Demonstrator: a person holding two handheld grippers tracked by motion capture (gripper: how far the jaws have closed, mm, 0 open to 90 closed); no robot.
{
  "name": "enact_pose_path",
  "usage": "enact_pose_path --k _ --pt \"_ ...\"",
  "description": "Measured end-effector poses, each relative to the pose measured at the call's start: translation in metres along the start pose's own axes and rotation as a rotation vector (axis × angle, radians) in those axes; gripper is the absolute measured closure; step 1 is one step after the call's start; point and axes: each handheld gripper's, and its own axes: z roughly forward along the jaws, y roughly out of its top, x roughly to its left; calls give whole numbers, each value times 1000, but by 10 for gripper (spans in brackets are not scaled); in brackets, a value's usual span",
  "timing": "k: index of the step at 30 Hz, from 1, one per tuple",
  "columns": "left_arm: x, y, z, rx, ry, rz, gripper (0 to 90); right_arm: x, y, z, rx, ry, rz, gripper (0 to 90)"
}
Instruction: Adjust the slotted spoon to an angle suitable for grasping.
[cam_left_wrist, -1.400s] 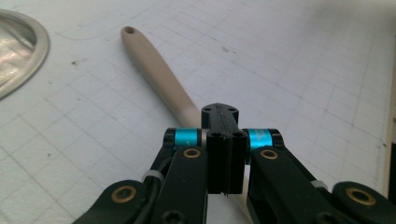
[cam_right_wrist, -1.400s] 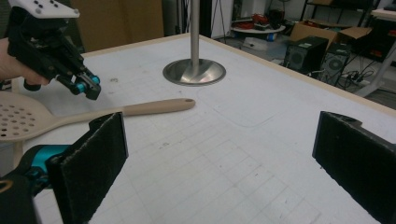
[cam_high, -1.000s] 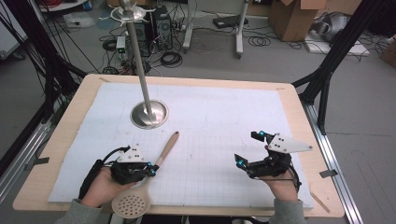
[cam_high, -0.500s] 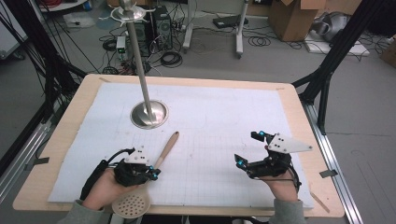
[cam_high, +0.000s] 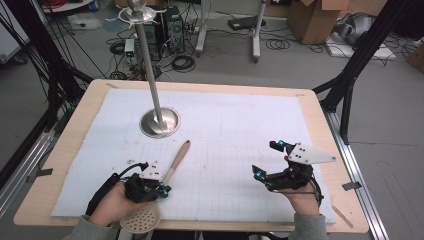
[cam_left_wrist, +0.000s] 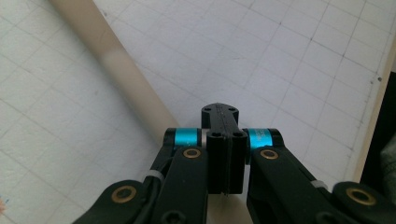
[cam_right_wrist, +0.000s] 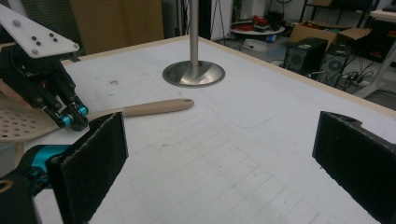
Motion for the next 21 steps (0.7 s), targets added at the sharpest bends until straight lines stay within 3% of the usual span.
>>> enact_pose_path --k 6,13,21 --pt "4 -2 -1 -9 -28 18 897 1 0 1 5 -1 -2 22" --pt "4 -2 -1 -4 -28 15 897 0 -1 1 4 -3 -11 22" --pt "15 -10 -9 -8 -37 11 897 1 -2 -1 9 -3 0 22"
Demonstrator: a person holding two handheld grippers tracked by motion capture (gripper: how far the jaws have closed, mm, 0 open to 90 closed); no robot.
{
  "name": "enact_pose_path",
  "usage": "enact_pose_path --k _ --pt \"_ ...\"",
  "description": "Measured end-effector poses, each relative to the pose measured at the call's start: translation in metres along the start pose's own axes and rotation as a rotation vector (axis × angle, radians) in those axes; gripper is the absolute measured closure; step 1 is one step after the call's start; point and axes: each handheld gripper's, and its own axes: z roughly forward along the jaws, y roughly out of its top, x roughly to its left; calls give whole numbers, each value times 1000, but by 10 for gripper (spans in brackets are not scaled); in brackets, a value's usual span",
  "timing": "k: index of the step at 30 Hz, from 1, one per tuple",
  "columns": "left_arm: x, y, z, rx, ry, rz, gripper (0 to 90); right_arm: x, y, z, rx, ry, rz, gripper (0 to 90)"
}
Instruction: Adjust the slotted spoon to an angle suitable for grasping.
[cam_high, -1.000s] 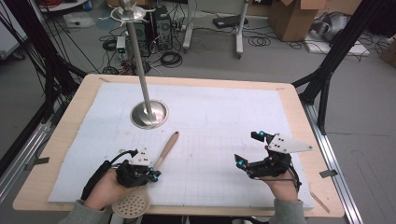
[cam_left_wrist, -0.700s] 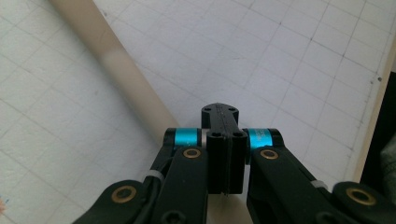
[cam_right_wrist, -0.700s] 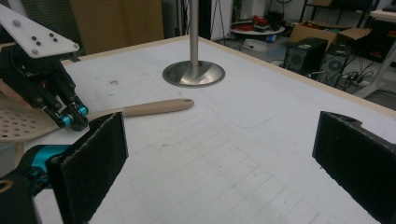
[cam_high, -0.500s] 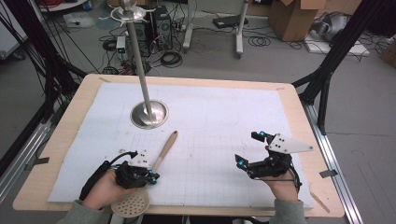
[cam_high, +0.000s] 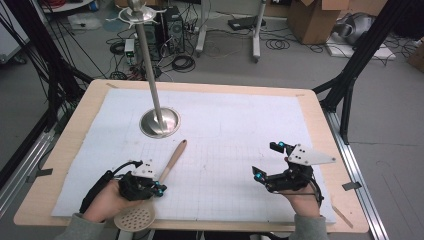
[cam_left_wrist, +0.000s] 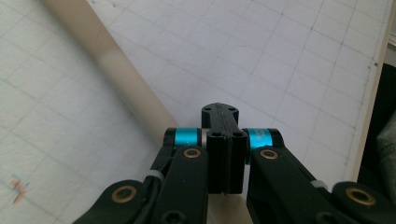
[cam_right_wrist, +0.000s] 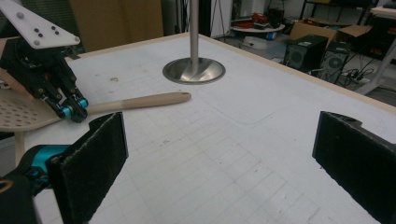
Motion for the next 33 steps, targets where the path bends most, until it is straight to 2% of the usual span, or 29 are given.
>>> enact_pose_path --k 20,33 --pt "33 -32 -27 -66 -38 -47 897 0 -1 3 10 2 -1 23" --pt "42 -46 -36 -100 -42 -64 897 0 -1 3 10 2 -8 22"
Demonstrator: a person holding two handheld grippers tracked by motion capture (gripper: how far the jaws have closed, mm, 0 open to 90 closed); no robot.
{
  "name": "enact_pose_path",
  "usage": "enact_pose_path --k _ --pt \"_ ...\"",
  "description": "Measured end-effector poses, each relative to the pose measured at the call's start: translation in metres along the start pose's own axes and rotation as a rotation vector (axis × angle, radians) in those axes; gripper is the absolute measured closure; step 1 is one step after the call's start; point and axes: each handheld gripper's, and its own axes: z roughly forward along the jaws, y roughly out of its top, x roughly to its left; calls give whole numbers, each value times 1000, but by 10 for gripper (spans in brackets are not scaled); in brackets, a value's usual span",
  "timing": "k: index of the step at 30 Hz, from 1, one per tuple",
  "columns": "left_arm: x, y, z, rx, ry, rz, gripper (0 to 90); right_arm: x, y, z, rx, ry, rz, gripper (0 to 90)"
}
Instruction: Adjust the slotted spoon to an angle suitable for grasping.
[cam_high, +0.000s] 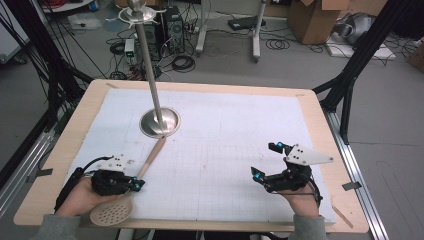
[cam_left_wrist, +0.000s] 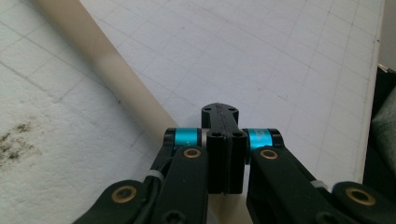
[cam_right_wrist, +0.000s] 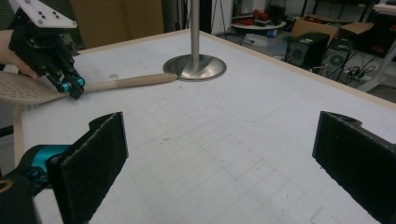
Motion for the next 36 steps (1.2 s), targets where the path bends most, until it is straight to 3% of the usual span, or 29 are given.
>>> enact_pose_path --k 5,7,9,10,14,16,26,36 --pt "-1 2 -2 -13 25 -1 896 0 0 -1 -6 1 9 22" --pt "-1 4 -7 -38 62 -14 896 -1 0 -2 -9 -1 9 22" --pt "0 6 -10 -53 69 -32 896 -1 0 -2 -8 -4 12 22" --pt "2 8 -15 -92 75 -38 896 -1 0 -2 -7 -2 16 22" --pt "11 12 -18 -124 130 -93 896 0 1 0 -4 -1 10 23" --pt "14 14 -17 -132 133 -83 896 0 1 1 -3 1 8 22" --pt "29 21 0 -92 210 -73 896 -1 1 -1 -10 -2 17 23" --pt "32 27 10 -84 184 -81 896 -2 1 -2 -12 -1 12 23"
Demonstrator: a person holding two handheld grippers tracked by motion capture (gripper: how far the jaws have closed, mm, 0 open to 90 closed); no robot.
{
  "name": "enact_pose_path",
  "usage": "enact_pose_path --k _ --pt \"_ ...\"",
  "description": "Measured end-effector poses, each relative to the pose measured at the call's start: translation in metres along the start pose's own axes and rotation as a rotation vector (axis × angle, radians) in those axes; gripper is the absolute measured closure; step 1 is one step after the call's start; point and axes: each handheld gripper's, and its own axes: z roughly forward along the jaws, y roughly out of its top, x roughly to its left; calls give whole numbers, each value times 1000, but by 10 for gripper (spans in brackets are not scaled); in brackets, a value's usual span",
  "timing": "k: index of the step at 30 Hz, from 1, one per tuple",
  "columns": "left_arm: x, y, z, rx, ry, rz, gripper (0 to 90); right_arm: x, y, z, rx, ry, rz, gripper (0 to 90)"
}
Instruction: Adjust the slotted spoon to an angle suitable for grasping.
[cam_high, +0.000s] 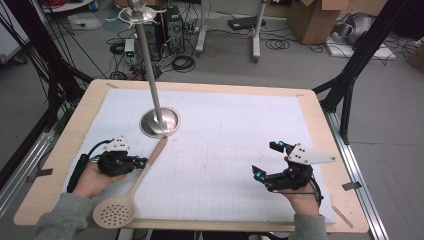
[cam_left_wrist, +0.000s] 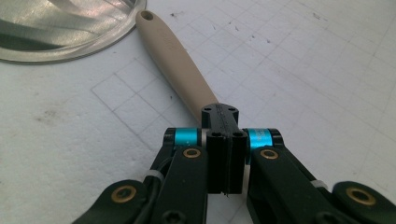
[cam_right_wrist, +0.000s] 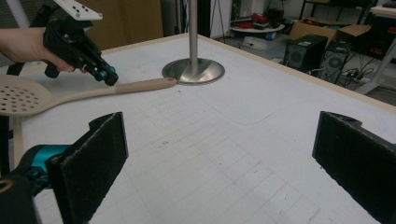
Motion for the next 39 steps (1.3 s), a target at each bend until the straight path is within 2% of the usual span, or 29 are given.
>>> enact_pose_path --k 4,6,13,21,26,29,33,36,39 --pt "0 5 5 26 -8 7 896 0 0 1 2 0 -1 22" --pt "-4 9 11 42 -34 15 896 0 0 1 2 -1 -2 23" --pt "-17 21 30 88 -79 58 896 0 0 0 2 0 4 22" --pt "-34 30 41 107 -120 118 895 -1 0 0 -2 0 -1 22" --pt "-38 32 46 130 -137 142 895 -1 0 1 2 1 3 22" --pt "-42 37 47 143 -128 157 895 -1 -1 1 6 2 5 23" --pt "-49 44 50 154 -141 184 895 -1 -1 1 3 0 4 22" --pt "-49 43 53 154 -135 186 895 -1 -1 0 -1 1 3 23" --pt "-48 41 57 186 -122 209 889 -1 -1 1 -2 1 4 23"
